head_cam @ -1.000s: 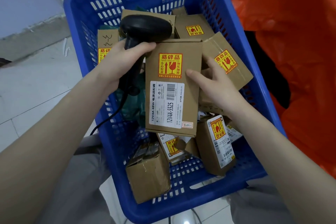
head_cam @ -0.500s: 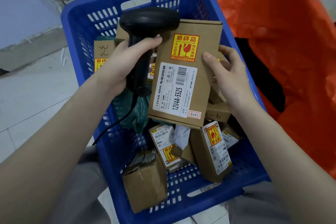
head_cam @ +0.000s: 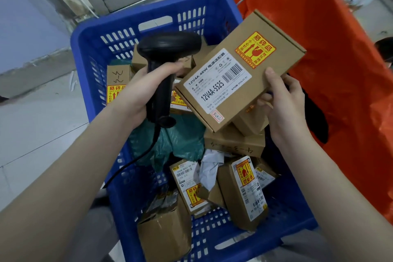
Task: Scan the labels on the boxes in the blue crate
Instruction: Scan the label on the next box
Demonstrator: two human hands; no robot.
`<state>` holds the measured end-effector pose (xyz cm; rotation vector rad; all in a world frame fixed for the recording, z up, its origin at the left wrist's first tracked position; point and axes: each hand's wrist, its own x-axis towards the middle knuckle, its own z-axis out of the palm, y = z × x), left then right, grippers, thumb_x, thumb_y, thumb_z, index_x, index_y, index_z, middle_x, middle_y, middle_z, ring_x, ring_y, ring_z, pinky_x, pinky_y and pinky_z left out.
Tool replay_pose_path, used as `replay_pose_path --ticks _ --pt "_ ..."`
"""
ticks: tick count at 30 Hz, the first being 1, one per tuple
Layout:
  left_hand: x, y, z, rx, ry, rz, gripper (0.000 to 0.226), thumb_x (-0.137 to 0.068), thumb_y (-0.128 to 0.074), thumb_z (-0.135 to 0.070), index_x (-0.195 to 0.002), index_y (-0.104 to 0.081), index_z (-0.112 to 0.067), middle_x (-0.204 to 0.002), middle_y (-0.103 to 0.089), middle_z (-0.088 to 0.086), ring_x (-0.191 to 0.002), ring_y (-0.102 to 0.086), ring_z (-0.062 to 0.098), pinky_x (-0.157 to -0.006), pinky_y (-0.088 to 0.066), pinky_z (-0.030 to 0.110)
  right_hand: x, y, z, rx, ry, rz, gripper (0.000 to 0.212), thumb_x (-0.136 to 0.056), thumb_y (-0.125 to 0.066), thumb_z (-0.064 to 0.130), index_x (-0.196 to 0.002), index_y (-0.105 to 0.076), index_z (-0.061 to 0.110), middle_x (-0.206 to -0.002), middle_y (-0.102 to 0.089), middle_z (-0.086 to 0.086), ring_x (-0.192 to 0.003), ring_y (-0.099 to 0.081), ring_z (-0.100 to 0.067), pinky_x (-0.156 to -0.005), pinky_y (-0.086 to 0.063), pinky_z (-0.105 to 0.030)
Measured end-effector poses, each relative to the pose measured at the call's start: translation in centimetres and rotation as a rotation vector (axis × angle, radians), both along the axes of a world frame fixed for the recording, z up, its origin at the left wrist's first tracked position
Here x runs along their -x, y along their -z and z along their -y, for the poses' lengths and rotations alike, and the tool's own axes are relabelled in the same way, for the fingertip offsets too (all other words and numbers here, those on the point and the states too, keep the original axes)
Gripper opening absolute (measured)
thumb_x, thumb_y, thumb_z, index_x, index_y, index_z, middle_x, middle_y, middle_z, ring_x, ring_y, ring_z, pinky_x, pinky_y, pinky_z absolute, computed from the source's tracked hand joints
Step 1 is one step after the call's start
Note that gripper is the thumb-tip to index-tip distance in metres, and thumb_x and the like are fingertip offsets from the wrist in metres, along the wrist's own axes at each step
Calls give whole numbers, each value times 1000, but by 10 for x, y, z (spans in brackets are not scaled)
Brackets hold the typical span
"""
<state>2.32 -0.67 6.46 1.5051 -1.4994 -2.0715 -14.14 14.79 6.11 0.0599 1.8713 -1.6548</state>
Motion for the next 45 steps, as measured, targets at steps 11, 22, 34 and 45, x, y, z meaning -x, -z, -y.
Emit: replay_pose_path --ticks 11,22,34,45 --pt "8 -1 -11 -40 -6 -7 36 -82 -70 -34 -116 -63 -24 -110 -71 -6 -104 -67 16 -93 -53 38 -5 2 2 117 -7 70 45 -85 -67 19 -122 -42 24 -123 -61 -1 -107 -65 -16 -79 -59 -26" --pt "9 -3 -8 37 -105 10 20 -84 -69 -32 -101 -61 -26 -106 -68 1 -96 -63 18 -86 -54 34 -9 -3 -2 221 -110 117 40 -84 -67 9 -108 -45 33 -114 -64 1 -88 -73 -17 -63 -59 -27" --pt "7 0 -2 75 -121 -29 37 -83 -69 -30 -117 -60 -19 -84 -76 -13 -75 -72 -1 -72 -56 22 4 -3 -4 112 -171 78 54 -82 -67 9 -130 -43 15 -113 -67 -7 -95 -71 -20 -86 -56 -29" --pt "9 -2 -7 109 -86 -1 47 -74 -74 -40 -115 -59 -24 -112 -70 0 -105 -65 18 -93 -51 40 -5 6 -2 46 -223 38 37 -74 -73 5 -98 -49 21 -104 -68 -4 -96 -70 -19 -79 -56 -25"
